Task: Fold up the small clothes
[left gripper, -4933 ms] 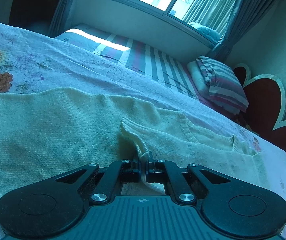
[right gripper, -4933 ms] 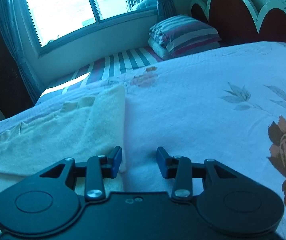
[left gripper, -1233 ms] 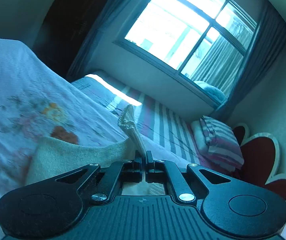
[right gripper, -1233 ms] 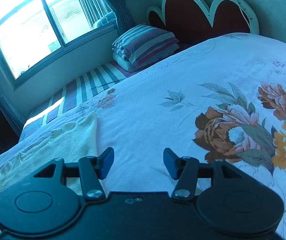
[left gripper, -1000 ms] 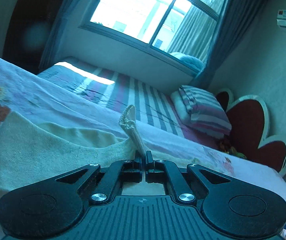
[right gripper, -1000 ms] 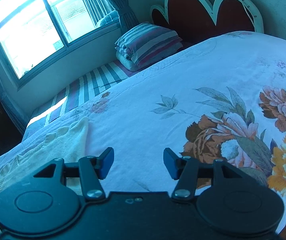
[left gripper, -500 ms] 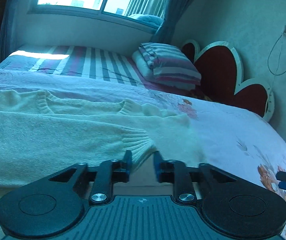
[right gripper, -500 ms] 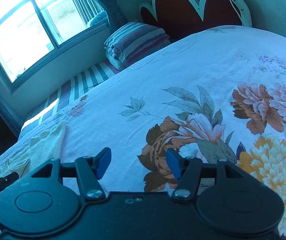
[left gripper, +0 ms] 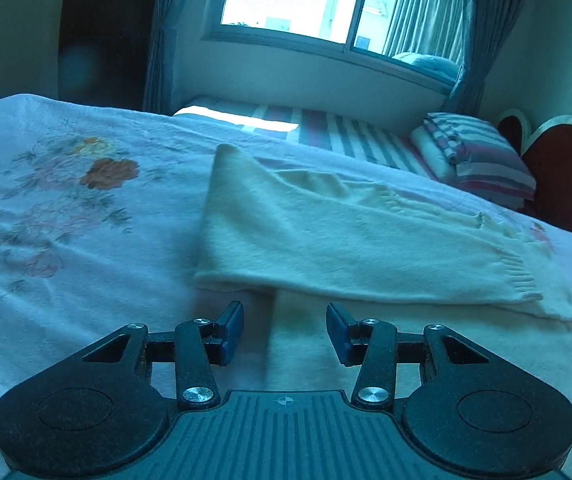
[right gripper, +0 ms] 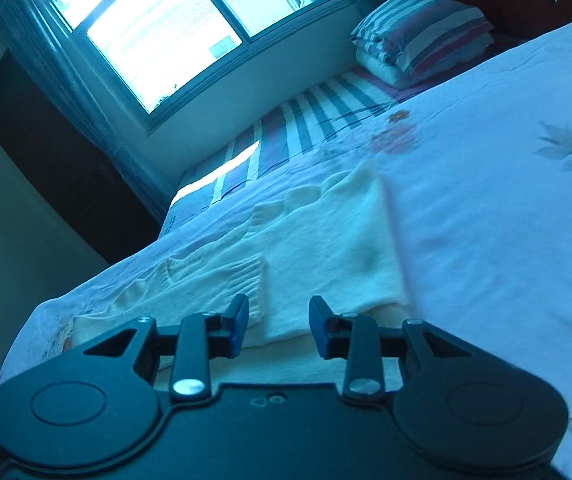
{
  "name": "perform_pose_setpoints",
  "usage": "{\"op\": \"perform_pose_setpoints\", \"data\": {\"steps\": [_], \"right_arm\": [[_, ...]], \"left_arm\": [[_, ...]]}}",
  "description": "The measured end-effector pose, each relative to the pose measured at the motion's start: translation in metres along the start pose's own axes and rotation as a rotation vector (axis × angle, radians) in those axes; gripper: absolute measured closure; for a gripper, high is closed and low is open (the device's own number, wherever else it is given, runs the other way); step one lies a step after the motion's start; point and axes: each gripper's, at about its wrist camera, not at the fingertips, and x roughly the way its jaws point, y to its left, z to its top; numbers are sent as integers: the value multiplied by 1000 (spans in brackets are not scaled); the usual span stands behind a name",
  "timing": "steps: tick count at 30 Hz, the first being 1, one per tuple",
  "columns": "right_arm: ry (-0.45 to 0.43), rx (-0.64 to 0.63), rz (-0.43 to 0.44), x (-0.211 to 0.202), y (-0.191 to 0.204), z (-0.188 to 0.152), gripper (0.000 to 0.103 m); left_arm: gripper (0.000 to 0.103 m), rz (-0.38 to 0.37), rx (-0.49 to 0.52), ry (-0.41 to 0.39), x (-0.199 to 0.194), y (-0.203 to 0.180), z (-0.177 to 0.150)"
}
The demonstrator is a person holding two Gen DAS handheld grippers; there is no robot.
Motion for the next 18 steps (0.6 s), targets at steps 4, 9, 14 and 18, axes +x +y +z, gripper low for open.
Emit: {"op": "perform_pose_setpoints", "data": {"steps": [4,9,14,18], "right_arm": [[48,40,11,27,15,-6,63],[64,67,7,47,26,-14,65],[44,5,-50,55,45,-14,97],[-33,-73,-58,38,57,-3,98]], "left_arm": [[57,-1,-9,1,11,12,-1],[57,-15,-8,-3,21,15,2],[57,-12,16,-6,26,13,3],[57,-6,32,-10,28,10,3]]}}
